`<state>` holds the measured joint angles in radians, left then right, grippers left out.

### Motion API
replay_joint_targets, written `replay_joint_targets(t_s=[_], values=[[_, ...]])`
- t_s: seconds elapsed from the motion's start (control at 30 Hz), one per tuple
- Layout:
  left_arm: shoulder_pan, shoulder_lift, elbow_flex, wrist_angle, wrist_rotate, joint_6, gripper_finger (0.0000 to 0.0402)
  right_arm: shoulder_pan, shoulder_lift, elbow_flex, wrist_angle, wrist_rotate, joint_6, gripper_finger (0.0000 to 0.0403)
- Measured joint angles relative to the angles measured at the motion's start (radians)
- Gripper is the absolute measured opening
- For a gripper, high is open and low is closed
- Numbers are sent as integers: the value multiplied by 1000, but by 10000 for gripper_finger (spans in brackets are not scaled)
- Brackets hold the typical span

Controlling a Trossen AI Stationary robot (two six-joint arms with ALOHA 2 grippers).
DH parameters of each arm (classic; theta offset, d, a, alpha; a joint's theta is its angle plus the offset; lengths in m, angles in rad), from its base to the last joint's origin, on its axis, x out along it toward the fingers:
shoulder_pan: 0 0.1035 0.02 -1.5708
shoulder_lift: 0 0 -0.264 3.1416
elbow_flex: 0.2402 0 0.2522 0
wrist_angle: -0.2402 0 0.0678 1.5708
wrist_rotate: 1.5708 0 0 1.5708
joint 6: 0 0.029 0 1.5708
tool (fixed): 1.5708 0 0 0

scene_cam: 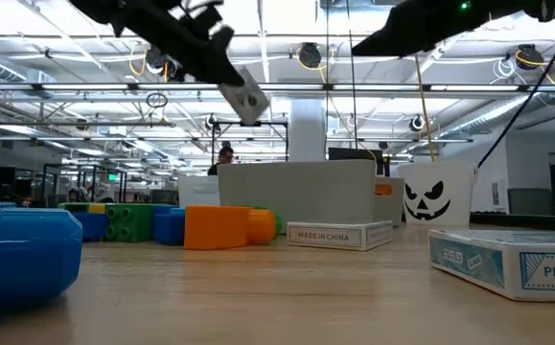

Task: Pick & Place Toys
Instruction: Put the black playing card box into the transparent bin, then put the blue playing card box into the transparent bin

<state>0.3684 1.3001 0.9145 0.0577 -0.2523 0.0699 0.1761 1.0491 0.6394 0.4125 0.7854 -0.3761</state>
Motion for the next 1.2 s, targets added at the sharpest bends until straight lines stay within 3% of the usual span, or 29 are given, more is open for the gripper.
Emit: replay_joint_targets(t_s=[0.2,0.3,0.37,0.63,0.93,1.2], values=[[142,62,0,-29,59,120,70,-87,-78,-70,1,-133,51,284],[184,116,-1,-55,163,140,70,-122,-86,-88,2,-136,59,280],[196,152,-2,-59,175,176,70,-143,-89,-93,2,-137,68,278],[163,297,26,-48,84,293,72,-191,-73,-93,-3,-268,105,272],[99,368,27,2,-95,413,177,-195,-65,-93,-7,-266,106,272],[54,367,27,27,-244,416,226,-195,-65,-93,-6,-264,98,271]])
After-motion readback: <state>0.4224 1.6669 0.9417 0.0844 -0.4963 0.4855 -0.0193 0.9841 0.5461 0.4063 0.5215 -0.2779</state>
